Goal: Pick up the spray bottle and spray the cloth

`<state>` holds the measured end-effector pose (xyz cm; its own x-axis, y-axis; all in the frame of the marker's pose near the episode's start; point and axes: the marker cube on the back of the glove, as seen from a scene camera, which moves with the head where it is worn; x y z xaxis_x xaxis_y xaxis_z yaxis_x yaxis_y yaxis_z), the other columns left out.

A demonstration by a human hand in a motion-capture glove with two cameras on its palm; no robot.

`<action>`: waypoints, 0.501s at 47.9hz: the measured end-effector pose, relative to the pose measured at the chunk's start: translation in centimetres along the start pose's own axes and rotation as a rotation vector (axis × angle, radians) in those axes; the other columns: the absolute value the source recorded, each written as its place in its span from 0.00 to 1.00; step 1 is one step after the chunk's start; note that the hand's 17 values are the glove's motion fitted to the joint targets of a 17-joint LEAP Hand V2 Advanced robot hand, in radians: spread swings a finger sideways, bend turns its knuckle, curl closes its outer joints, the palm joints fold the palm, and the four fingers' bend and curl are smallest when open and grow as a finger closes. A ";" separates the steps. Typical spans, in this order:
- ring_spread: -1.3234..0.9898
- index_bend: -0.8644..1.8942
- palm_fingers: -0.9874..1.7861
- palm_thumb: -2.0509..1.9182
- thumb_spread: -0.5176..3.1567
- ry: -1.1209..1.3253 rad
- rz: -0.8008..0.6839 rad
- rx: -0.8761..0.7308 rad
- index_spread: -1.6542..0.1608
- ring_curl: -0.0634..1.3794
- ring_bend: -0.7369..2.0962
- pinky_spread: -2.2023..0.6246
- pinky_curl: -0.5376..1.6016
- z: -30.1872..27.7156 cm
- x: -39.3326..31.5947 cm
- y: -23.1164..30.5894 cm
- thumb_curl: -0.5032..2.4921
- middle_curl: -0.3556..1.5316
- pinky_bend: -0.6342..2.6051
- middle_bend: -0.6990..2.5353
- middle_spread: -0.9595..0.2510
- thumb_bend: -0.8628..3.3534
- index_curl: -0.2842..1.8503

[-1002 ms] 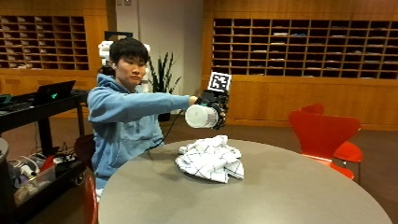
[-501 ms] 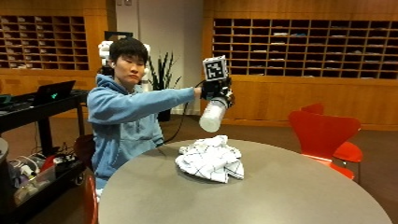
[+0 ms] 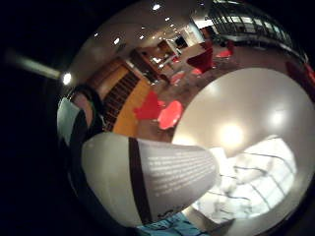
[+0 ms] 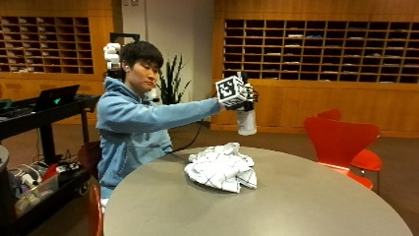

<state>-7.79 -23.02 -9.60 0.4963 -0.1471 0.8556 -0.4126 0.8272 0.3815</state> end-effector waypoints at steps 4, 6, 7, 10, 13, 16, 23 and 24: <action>0.48 0.47 0.85 0.75 0.17 -0.061 0.023 0.017 0.79 0.36 0.46 0.69 0.43 1.7 1.2 0.1 0.43 0.45 0.30 0.41 0.70 0.20 0.40; 0.48 0.47 0.85 0.75 0.18 -0.095 0.045 0.029 0.79 0.36 0.46 0.69 0.43 2.3 1.9 -0.1 0.43 0.45 0.30 0.41 0.70 0.20 0.40; 0.48 0.47 0.85 0.75 0.18 -0.108 0.056 0.031 0.79 0.36 0.46 0.69 0.43 2.6 2.3 -0.1 0.43 0.45 0.30 0.41 0.70 0.20 0.40; 0.48 0.47 0.85 0.75 0.18 -0.125 0.081 0.030 0.79 0.36 0.46 0.69 0.43 3.9 3.4 0.0 0.43 0.45 0.30 0.41 0.70 0.20 0.40; 0.48 0.47 0.85 0.75 0.18 -0.122 0.099 0.038 0.79 0.36 0.46 0.68 0.43 5.6 4.4 0.2 0.43 0.45 0.30 0.41 0.70 0.20 0.40; 0.48 0.46 0.85 0.75 0.18 -0.107 0.115 0.036 0.79 0.36 0.45 0.68 0.43 7.4 5.5 0.4 0.43 0.45 0.30 0.41 0.70 0.20 0.40; 0.49 0.46 0.85 0.75 0.18 -0.044 0.139 0.002 0.80 0.36 0.45 0.68 0.43 10.6 7.9 0.5 0.43 0.45 0.30 0.41 0.70 0.20 0.40; 0.49 0.46 0.84 0.75 0.18 -0.039 0.139 -0.016 0.80 0.36 0.45 0.68 0.43 11.0 8.1 0.7 0.43 0.45 0.30 0.41 0.70 0.20 0.40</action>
<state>-12.50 -29.56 1.43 0.4046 -0.0510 0.9131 -0.4633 0.8494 0.2527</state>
